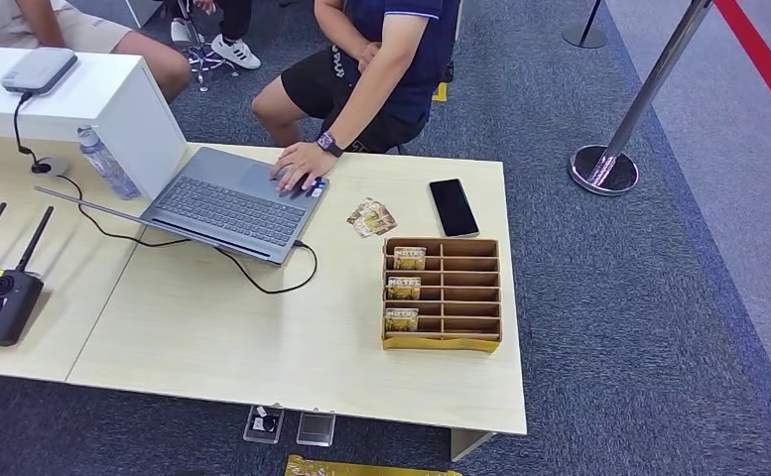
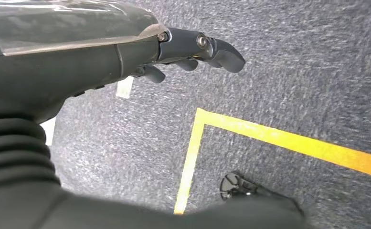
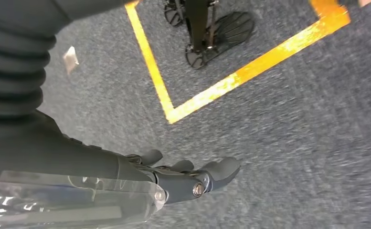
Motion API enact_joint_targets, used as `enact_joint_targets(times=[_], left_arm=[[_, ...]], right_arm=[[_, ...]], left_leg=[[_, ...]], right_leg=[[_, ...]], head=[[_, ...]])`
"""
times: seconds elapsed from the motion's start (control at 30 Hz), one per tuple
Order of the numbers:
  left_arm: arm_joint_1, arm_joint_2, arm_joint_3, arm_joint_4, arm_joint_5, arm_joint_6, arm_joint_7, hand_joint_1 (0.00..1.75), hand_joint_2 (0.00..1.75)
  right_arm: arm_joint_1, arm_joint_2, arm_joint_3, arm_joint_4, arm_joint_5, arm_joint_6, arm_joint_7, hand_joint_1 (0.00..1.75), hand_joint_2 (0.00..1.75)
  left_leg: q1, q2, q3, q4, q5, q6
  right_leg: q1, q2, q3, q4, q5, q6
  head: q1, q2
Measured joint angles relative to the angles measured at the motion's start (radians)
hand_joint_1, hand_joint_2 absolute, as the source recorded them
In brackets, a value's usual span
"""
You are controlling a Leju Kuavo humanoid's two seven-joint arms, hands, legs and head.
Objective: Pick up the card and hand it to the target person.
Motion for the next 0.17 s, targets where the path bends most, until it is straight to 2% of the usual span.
enact_joint_targets(times=[0.1,0.17], left_arm=[[0.005,0.005,-0.030,-0.002,0.040,-0.002,-0.017,0.00,0.00],[0.011,0.009,-0.061,-0.004,0.072,-0.006,-0.021,0.00,0.00]], right_arm=[[0.007,0.000,0.023,-0.001,0.015,0.013,0.000,0.00,0.00],[0.013,0.000,0.043,-0.003,0.015,0.019,0.002,0.00,0.00]], left_leg=[[0.000,0.000,0.000,0.000,0.000,0.000],[0.000,0.000,0.000,0.000,0.000,0.000]], right_leg=[[0.000,0.000,0.000,0.000,0.000,0.000],[0.000,0.000,0.000,0.000,0.000,0.000]], head=[[0.002,0.000],[0.002,0.000]])
